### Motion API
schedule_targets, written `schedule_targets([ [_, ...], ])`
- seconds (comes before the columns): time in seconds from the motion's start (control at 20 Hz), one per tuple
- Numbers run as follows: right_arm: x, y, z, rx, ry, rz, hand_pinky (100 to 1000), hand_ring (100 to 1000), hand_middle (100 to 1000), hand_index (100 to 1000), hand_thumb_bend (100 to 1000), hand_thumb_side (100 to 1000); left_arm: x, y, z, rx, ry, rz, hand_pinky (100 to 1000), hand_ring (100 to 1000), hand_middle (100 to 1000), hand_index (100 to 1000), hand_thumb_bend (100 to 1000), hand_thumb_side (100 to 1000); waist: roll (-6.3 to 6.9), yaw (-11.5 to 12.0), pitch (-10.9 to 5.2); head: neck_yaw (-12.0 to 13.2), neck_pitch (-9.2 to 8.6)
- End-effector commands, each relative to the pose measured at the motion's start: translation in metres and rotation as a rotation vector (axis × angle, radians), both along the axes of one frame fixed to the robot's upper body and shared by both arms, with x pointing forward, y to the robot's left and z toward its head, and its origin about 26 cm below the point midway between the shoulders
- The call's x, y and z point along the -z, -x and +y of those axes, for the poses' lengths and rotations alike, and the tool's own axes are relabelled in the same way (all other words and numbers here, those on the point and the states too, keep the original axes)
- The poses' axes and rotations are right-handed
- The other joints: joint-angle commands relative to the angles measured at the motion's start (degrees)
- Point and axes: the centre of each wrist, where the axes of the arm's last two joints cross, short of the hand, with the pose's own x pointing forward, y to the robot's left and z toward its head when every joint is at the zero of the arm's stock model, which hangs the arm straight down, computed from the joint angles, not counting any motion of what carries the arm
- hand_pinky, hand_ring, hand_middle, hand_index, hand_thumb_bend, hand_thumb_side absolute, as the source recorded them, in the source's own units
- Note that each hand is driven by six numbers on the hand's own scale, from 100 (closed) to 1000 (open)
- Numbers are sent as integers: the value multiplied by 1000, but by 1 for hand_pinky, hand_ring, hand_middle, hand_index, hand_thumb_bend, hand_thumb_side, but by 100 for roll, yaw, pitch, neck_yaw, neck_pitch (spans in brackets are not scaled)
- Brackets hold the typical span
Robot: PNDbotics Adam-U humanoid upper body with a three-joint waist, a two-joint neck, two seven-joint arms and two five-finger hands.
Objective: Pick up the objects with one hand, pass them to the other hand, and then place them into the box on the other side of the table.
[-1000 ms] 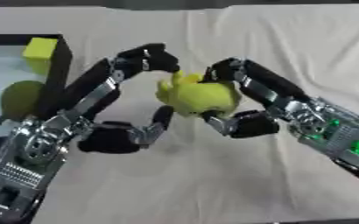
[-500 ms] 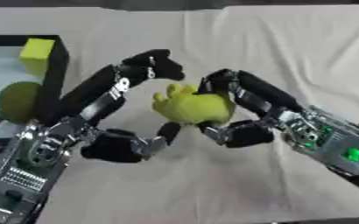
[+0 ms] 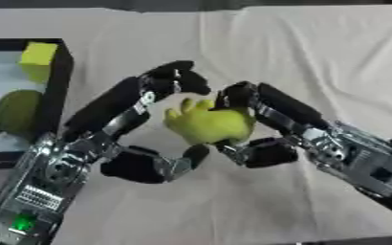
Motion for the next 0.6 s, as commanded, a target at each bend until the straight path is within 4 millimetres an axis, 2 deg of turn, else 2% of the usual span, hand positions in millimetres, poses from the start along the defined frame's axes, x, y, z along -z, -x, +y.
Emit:
schedule_targets([
  [0.05, -10, 0, -2, 2, -5, -35, 553, 408, 388, 513, 100, 100, -4, 2, -3, 0, -15, -19, 866, 1000, 806, 849, 317, 338, -51, -10, -218, 28, -43],
  [0.15, -10, -1, -2, 0, -11, -35, 552, 407, 387, 512, 100, 100, -1, 1, -4, -16, -25, -16, 858, 1000, 801, 850, 307, 340, -59, -15, -230, 52, -46],
  [0.4, -9, 0, -1, -5, -19, -28, 548, 404, 386, 511, 100, 100, 3, 2, -7, -28, 18, -3, 834, 978, 770, 830, 188, 331, -73, -21, -255, 104, -87],
  [0.6, -9, 0, -1, -10, -26, -23, 543, 401, 382, 508, 100, 100, 6, 2, -9, -38, 45, 5, 821, 967, 760, 819, 169, 322, -69, -32, -263, 134, -135],
])
